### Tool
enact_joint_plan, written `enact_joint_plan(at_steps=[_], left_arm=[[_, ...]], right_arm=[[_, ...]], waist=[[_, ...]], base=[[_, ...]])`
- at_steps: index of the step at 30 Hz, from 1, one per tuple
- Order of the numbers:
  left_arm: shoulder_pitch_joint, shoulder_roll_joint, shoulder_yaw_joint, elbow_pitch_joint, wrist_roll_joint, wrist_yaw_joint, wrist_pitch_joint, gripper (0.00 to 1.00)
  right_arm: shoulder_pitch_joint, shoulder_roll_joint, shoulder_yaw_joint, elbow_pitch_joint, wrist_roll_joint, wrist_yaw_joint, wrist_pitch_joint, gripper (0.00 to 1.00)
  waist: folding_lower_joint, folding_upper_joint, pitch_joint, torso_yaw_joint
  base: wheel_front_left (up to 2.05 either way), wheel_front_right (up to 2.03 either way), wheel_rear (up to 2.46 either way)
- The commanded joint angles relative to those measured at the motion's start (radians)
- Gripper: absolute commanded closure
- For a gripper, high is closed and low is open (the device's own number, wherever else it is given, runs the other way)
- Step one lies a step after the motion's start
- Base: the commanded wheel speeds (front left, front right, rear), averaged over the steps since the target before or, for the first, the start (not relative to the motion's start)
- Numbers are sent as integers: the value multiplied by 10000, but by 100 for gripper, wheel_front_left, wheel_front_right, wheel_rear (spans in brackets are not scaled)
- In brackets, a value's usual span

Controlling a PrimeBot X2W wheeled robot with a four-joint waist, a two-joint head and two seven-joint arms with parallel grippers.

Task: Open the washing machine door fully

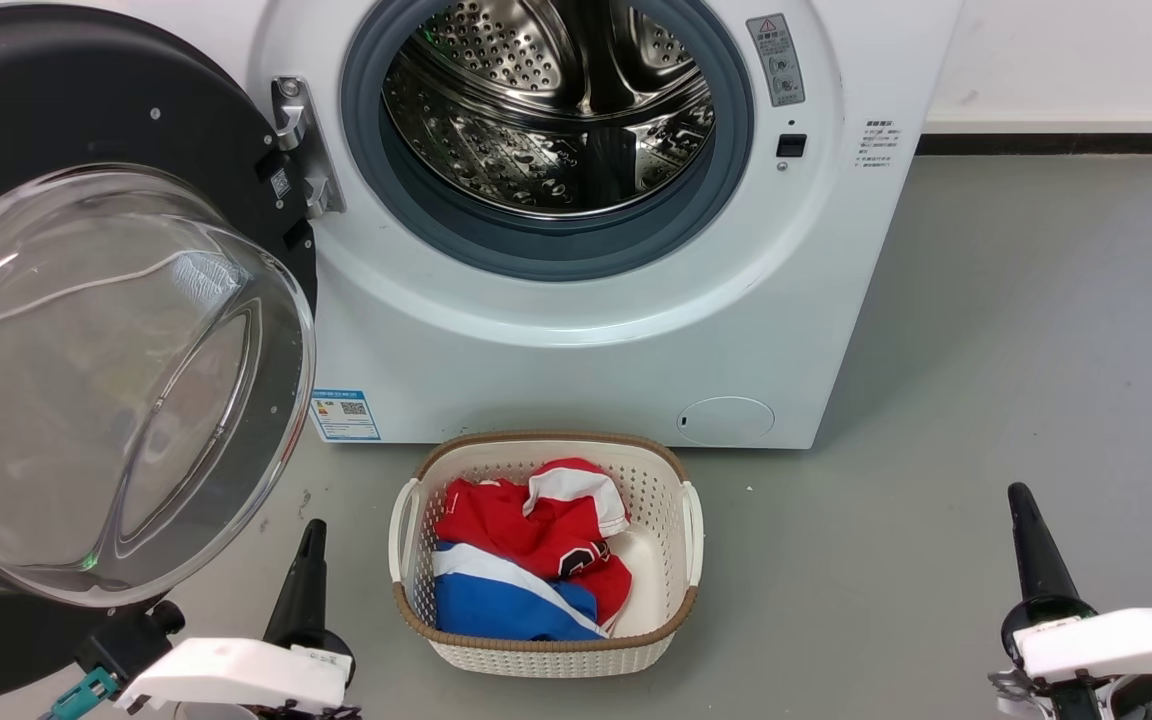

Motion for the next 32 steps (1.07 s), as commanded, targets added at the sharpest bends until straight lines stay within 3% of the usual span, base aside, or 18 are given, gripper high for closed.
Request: enact_joint_plan(at_steps=[1, 32], left_arm=[[-273, 36, 81, -55, -322, -67, 93, 100], [-702, 22, 533, 265, -3503, -170, 903, 100]], right_arm=[[-262, -1, -28, -56, 354, 0, 73, 100], [-618, 2, -95, 261, 3531, -2, 873, 100]], waist=[[0, -1, 1, -2], [0, -1, 16, -43]], base=[[0, 0, 0], [0, 0, 0]])
